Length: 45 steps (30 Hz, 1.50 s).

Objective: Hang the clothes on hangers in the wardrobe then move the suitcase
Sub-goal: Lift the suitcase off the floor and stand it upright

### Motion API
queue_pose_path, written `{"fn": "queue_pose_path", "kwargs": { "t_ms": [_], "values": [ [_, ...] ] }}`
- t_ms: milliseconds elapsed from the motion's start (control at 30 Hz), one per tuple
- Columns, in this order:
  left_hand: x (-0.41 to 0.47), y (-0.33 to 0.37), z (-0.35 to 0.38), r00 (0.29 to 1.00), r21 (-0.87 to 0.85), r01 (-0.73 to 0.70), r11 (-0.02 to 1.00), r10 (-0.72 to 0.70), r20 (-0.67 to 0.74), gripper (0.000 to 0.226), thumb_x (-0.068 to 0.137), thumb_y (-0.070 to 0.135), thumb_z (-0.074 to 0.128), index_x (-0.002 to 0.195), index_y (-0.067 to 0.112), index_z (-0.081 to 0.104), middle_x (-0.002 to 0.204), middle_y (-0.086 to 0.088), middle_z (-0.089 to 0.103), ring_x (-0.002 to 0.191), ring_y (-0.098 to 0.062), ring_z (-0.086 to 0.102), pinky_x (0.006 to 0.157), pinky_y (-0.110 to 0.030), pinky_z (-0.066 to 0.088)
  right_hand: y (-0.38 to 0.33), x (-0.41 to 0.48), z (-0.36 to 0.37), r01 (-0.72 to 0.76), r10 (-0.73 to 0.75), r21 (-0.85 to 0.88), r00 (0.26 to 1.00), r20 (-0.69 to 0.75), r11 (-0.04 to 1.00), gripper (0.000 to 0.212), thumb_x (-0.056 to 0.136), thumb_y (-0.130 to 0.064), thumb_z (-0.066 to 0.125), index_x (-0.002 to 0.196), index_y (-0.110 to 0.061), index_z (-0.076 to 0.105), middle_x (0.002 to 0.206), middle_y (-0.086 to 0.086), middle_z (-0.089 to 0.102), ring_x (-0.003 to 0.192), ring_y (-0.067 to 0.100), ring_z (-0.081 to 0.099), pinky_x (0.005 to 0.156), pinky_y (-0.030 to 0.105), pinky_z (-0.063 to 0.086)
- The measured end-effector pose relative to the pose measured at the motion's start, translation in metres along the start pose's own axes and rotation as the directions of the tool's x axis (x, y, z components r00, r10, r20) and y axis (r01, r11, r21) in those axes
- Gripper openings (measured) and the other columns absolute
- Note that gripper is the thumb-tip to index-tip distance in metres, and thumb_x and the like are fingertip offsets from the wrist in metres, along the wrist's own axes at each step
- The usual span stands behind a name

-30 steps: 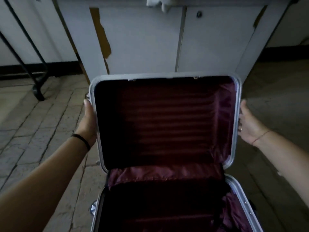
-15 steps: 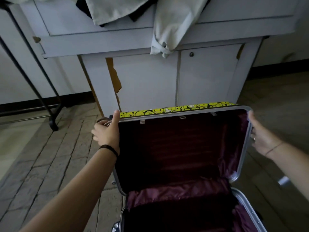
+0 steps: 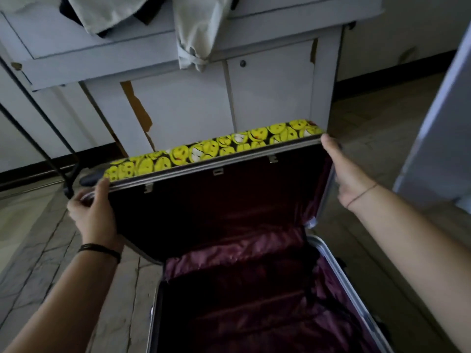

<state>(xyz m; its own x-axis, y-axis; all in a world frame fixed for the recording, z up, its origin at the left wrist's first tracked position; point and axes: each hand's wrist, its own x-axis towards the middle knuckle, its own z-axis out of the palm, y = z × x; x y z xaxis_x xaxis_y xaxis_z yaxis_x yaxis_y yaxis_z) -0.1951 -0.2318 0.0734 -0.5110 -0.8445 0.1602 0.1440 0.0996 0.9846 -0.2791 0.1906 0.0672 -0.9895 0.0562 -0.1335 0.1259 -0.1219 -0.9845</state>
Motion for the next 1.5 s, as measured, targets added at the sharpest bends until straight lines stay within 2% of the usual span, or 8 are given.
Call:
{"fn": "queue_pose_path", "kwargs": {
  "t_ms": [100,200,400,600,833,1133,1333,1500],
  "values": [
    [-0.035,0.001,-0.034,0.995,0.0,-0.029,1.0,0.029,0.091,0.061,0.069,0.054,0.073,0.111,0.013,0.056,0.115,-0.01,0.061,0.095,-0.014,0.064,0.087,-0.027,0.052,0.013,-0.023,-0.012,0.067,-0.068,0.035,0.997,0.031,0.997,0.051,0.065,-0.073,0.064,0.098,-0.033,0.062,0.115,-0.007,0.063,0.105,0.006,0.057,0.09,0.028,0.046],
    [-0.066,0.009,-0.073,0.978,0.096,-0.054,0.994,0.033,0.208,0.063,0.08,0.046,0.068,0.123,0.001,0.057,0.109,-0.008,0.063,0.082,-0.001,0.061,0.078,-0.012,0.047,0.021,-0.05,-0.023,0.086,-0.087,0.049,0.996,0.015,0.995,0.104,0.041,-0.082,0.071,0.122,-0.019,0.053,0.126,0.002,0.058,0.117,0.016,0.054,0.106,0.041,0.039],
    [-0.116,0.009,-0.126,0.959,0.407,-0.08,0.91,-0.041,0.281,0.062,0.082,0.052,0.063,0.128,0.013,0.053,0.101,0.0,0.061,0.089,-0.009,0.053,0.101,-0.04,0.04,0.039,-0.108,-0.054,0.041,-0.042,0.012,0.993,0.106,0.999,0.114,0.04,-0.063,0.082,0.131,-0.008,0.038,0.123,0.005,0.059,0.11,0.012,0.058,0.078,0.015,0.042],
    [-0.146,0.004,-0.158,0.933,0.536,-0.121,0.835,-0.089,0.349,0.094,0.065,0.068,0.07,0.135,0.011,0.043,0.119,-0.015,0.058,0.096,-0.017,0.054,0.091,-0.045,0.047,0.061,-0.15,-0.078,0.091,-0.086,-0.016,0.976,0.198,0.996,0.112,0.045,-0.049,0.088,0.136,-0.009,0.036,0.13,0.006,0.057,0.112,0.008,0.059,0.086,0.016,0.048],
    [-0.205,-0.063,-0.206,0.85,0.416,-0.301,0.858,0.044,0.524,0.061,0.08,0.022,0.071,0.132,0.013,0.04,0.117,0.005,0.058,0.102,0.004,0.059,0.086,-0.013,0.05,0.142,-0.197,-0.113,0.155,-0.116,-0.178,0.97,0.213,0.972,0.117,0.042,-0.054,0.09,0.136,-0.009,0.038,0.131,0.003,0.057,0.12,0.013,0.056,0.094,0.026,0.05],
    [-0.272,-0.161,-0.246,0.884,0.439,-0.247,0.864,0.016,0.466,0.101,0.07,0.036,0.079,0.144,0.013,0.015,0.151,-0.01,0.024,0.139,-0.02,0.029,0.115,-0.044,0.026,0.223,-0.241,-0.146,0.15,-0.038,-0.566,0.978,0.204,0.811,0.109,0.043,-0.066,0.083,0.135,-0.028,0.038,0.135,-0.007,0.052,0.124,0.013,0.05,0.104,0.047,0.042],
    [-0.295,-0.196,-0.258,0.898,0.401,-0.165,0.901,-0.031,0.439,0.104,0.071,0.038,0.08,0.146,0.029,0.008,0.146,0.018,0.024,0.138,-0.003,0.028,0.114,-0.023,0.027,0.248,-0.256,-0.139,0.194,-0.052,-0.575,0.966,0.255,0.795,0.079,0.062,-0.044,0.084,0.127,-0.042,0.038,0.122,-0.037,0.044,0.108,-0.027,0.042,0.098,0.014,0.039],
    [-0.295,-0.21,-0.265,0.9,0.45,-0.183,0.874,-0.036,0.435,0.113,0.059,0.058,0.077,0.141,0.041,0.001,0.152,0.003,0.018,0.142,-0.014,0.024,0.115,-0.044,0.027,0.255,-0.257,-0.14,0.173,-0.029,-0.609,0.971,0.238,0.774,0.11,0.043,-0.074,0.075,0.136,-0.042,0.027,0.14,-0.02,0.04,0.126,-0.002,0.04,0.105,0.023,0.032]
  ]
}}
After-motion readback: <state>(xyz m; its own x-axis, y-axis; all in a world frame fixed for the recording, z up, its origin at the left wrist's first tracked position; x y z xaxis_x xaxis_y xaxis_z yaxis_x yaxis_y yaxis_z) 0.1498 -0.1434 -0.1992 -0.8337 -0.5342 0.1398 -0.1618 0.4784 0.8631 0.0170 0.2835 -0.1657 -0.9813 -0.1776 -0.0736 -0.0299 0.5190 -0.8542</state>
